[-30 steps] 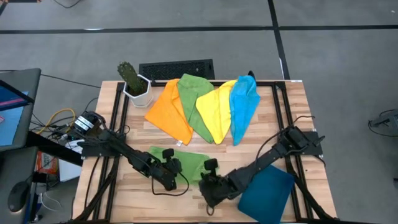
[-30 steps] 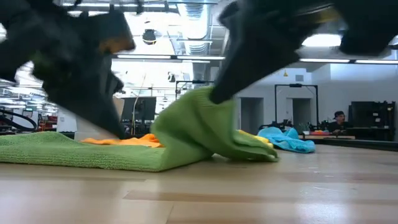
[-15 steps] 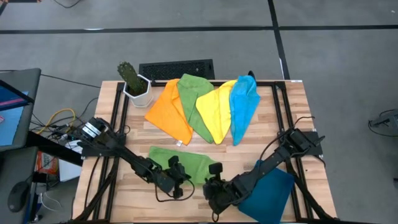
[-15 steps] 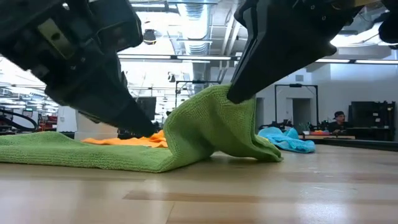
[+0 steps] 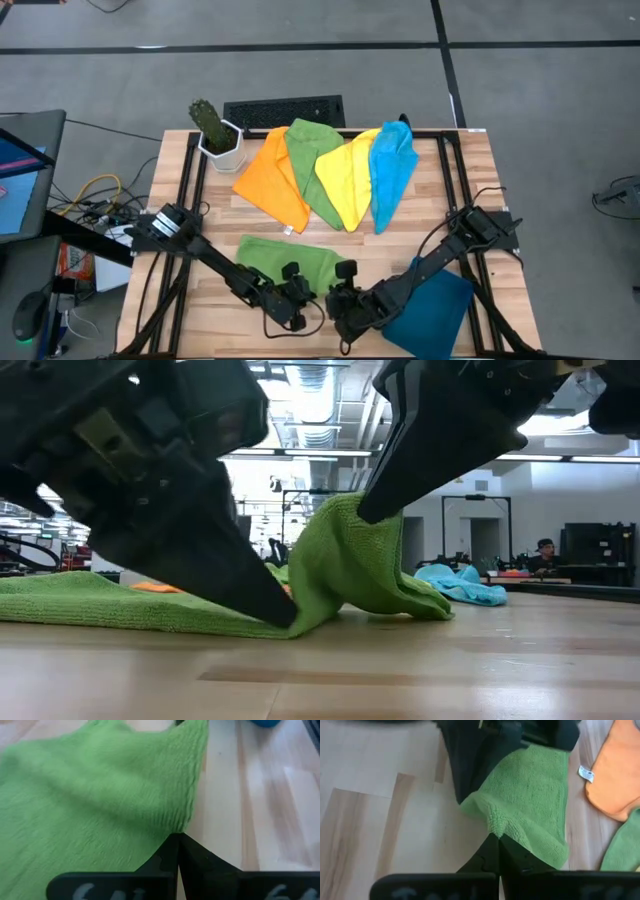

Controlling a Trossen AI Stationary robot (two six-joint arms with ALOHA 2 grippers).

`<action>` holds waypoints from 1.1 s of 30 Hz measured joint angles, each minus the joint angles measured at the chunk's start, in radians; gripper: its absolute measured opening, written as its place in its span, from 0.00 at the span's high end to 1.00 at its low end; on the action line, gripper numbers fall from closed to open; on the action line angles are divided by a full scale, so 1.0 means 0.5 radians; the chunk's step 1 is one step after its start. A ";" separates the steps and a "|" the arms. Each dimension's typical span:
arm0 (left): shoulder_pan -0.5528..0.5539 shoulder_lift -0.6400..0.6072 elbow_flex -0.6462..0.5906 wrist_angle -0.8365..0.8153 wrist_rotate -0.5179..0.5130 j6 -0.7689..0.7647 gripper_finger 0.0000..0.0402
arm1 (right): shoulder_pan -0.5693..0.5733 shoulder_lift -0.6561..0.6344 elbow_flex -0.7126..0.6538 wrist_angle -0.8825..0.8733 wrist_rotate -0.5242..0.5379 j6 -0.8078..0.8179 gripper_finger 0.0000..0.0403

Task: Fold microfiber towels
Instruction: Fold the right green microfiber towel

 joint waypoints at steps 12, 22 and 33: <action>0.000 0.069 0.038 0.024 0.019 0.029 1.00 | -0.056 0.000 -0.001 0.325 -0.029 -0.328 0.95; -0.006 0.062 0.037 0.003 0.042 0.041 1.00 | -0.168 0.024 -0.003 0.532 -0.231 -0.455 0.94; -0.063 -0.324 0.029 -0.559 0.265 0.102 1.00 | -0.191 0.029 -0.024 0.568 -0.267 -0.453 0.94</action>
